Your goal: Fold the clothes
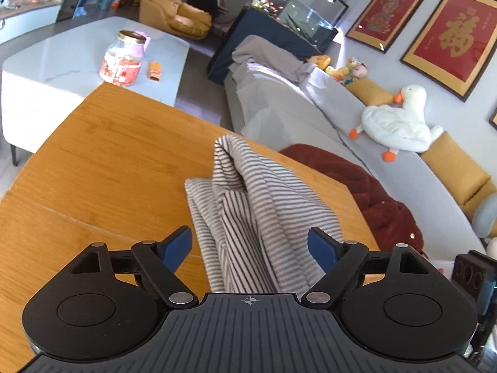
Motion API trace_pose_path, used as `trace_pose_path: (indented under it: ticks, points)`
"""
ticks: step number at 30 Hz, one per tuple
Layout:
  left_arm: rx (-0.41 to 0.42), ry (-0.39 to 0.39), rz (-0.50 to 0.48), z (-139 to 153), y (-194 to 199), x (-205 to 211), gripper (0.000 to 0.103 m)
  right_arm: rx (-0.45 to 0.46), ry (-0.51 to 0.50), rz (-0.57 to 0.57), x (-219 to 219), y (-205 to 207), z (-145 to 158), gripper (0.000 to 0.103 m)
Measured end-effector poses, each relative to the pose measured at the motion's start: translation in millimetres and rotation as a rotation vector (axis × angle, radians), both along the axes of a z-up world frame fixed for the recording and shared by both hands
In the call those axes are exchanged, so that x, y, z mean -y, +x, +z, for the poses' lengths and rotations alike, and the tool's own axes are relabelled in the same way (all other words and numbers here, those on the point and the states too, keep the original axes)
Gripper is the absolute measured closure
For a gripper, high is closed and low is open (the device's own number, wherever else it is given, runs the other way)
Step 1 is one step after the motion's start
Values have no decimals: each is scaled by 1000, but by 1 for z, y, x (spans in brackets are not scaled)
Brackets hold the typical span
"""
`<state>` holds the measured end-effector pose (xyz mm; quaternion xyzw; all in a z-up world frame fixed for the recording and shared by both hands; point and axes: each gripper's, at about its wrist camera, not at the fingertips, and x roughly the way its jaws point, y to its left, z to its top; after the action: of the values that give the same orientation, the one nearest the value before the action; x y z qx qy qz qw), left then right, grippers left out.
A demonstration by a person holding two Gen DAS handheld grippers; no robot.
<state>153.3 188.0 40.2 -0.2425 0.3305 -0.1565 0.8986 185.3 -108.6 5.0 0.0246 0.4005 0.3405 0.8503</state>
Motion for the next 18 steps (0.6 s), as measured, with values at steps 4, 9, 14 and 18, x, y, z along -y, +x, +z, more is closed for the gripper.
trace_pose_path:
  ticks: [4,9,14,18]
  points:
    - [-37,44,-88,-6,-2,26,8,45,-22,16,-3,-3,6,31]
    - [-100,125,-124,-27,2,50,11,22,181,-50,35,8,26,14]
    - [-88,114,-101,-32,0,49,14,-94,335,-133,52,44,19,10]
    - [-82,92,-84,-35,-1,40,24,-141,249,-70,20,60,-3,18]
